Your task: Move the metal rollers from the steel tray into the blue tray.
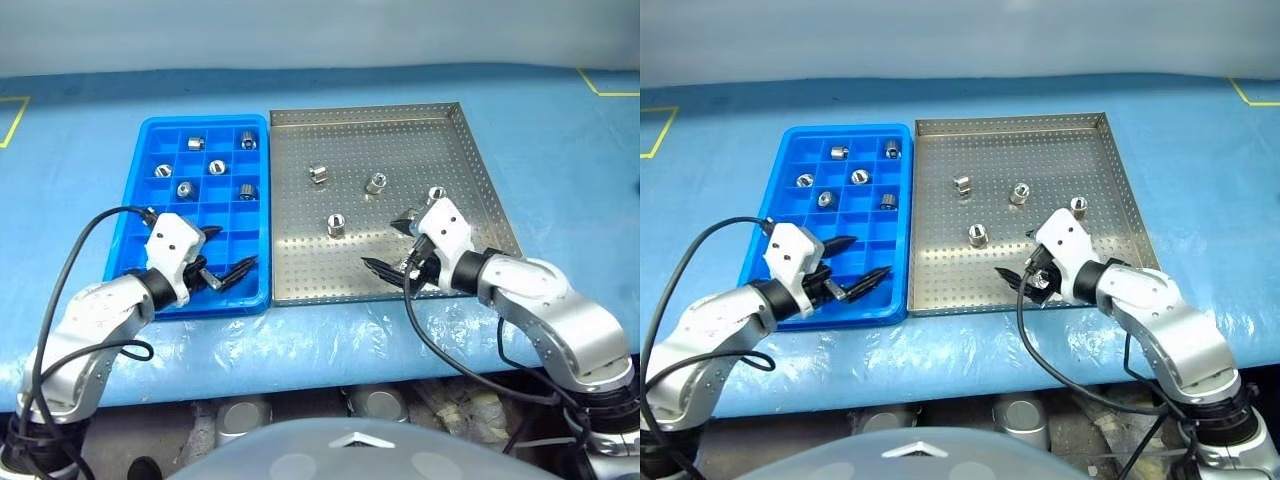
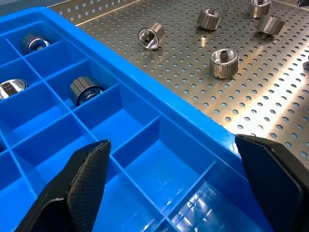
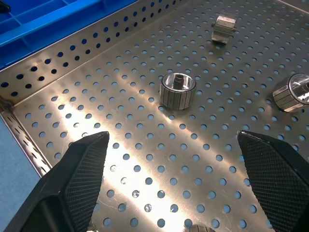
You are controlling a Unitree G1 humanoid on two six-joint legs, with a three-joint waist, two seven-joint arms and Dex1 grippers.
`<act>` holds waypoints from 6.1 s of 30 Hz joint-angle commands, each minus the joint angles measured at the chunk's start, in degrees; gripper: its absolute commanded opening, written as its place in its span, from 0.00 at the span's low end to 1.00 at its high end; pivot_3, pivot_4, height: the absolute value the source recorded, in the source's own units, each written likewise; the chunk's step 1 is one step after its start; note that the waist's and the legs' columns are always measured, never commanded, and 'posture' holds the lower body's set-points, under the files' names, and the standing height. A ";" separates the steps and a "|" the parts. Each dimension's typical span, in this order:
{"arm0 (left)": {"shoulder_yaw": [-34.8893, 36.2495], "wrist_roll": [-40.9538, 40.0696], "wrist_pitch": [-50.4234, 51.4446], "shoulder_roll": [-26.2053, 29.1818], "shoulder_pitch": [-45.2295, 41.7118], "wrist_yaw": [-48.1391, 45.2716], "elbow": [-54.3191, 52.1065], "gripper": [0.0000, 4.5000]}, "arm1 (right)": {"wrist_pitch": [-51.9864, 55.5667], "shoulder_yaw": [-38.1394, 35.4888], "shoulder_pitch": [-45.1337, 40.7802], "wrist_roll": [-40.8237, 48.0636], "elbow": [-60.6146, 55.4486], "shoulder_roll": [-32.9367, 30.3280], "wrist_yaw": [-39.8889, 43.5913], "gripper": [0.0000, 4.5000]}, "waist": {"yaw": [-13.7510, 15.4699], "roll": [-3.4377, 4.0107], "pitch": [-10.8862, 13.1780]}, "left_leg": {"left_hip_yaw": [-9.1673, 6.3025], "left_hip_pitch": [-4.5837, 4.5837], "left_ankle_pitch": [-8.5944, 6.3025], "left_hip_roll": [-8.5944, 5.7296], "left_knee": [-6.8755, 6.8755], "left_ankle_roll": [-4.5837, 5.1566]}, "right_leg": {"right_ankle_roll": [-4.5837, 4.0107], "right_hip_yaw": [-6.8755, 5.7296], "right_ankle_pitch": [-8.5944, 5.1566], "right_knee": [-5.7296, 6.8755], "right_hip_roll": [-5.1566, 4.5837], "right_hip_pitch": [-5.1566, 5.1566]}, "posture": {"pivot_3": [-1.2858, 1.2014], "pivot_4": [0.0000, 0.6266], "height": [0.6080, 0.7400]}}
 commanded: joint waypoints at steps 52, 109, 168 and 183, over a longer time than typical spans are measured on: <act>1.78 -1.05 -0.29 -0.92 1.06 -0.92 -3.00 1.00 | -1.01 -0.07 -1.34 -0.79 0.97 5.12 -2.53 1.00 | -0.03 0.00 0.00 | 0.00 0.00 0.00 0.00 0.11 0.00 | 0.02 0.00 0.02 0.08 0.01 0.02 | 0.50 0.24 1.00; -16.78 12.40 -2.51 -9.57 -44.92 -4.73 36.15 1.00 | -2.23 -0.47 1.91 -6.43 0.72 14.24 -8.34 1.00 | -0.89 -0.01 -0.02 | -0.02 -0.03 0.00 -0.07 0.21 0.01 | 0.08 0.01 0.09 0.10 0.02 0.06 | 0.46 0.24 1.00; 11.77 23.45 -8.60 -19.38 -10.66 21.31 19.07 0.38 | -11.41 16.47 -10.03 -9.71 9.17 26.88 -5.59 1.00 | 0.95 -0.08 -0.08 | -0.20 0.07 0.04 -0.04 0.28 -0.06 | -0.09 -0.17 0.21 0.22 -0.04 0.17 | 0.50 0.24 1.00; -2.90 6.12 -2.73 -11.40 -18.89 -4.84 5.50 0.99 | -7.86 5.23 0.42 -6.57 1.09 18.86 -5.68 1.00 | -0.10 -0.09 -0.08 | -0.18 0.00 0.04 -0.07 0.26 -0.07 | -0.04 -0.16 0.18 0.20 -0.06 0.15 | 0.48 0.24 1.00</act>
